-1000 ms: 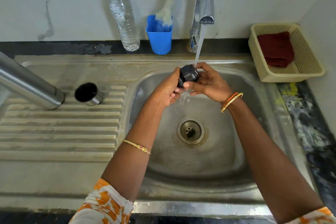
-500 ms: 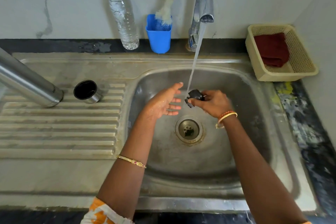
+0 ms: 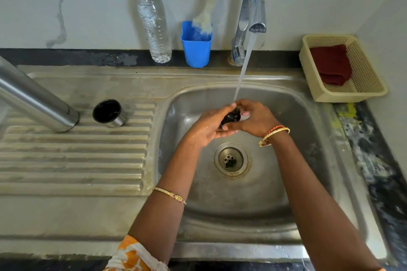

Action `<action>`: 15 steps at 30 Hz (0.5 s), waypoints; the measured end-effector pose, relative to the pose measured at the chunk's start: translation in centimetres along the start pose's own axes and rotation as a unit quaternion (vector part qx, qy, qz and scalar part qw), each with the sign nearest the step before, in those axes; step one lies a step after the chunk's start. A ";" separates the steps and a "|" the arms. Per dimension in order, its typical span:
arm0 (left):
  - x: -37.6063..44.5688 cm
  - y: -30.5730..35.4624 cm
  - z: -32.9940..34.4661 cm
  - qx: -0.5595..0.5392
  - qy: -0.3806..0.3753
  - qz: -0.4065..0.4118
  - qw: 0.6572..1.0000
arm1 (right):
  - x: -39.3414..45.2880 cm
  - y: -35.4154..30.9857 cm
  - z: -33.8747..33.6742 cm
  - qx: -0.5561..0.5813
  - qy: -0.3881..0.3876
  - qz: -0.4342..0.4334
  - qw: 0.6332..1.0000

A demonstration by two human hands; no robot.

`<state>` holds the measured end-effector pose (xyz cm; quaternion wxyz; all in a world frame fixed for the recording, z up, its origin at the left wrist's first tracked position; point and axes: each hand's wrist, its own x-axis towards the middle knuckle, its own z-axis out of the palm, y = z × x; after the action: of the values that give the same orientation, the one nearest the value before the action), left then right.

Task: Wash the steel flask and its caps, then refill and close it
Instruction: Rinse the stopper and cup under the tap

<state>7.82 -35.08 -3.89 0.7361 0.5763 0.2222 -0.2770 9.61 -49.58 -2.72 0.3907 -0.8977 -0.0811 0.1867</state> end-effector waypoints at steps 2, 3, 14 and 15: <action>0.0 0.1 0.1 -0.038 0.023 0.016 0.999 | 0.7 -0.3 -1.1 0.061 -0.042 -0.011 0.997; 0.1 0.2 -0.1 -0.068 0.038 0.018 0.997 | 1.4 -0.6 -2.0 0.116 -0.020 0.002 0.993; 1.0 1.1 -2.0 -0.283 0.062 0.016 0.957 | 12.0 -3.5 -3.9 -0.144 0.299 0.015 0.943; 1.0 1.1 -1.9 -0.291 0.058 0.015 0.955 | 12.1 -3.3 -3.7 -0.127 0.310 0.016 0.942</action>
<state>9.24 -33.15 -4.21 0.8616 0.3560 0.3270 -0.1551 22.23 -46.29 -1.28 0.2763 -0.9546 0.0350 -0.1061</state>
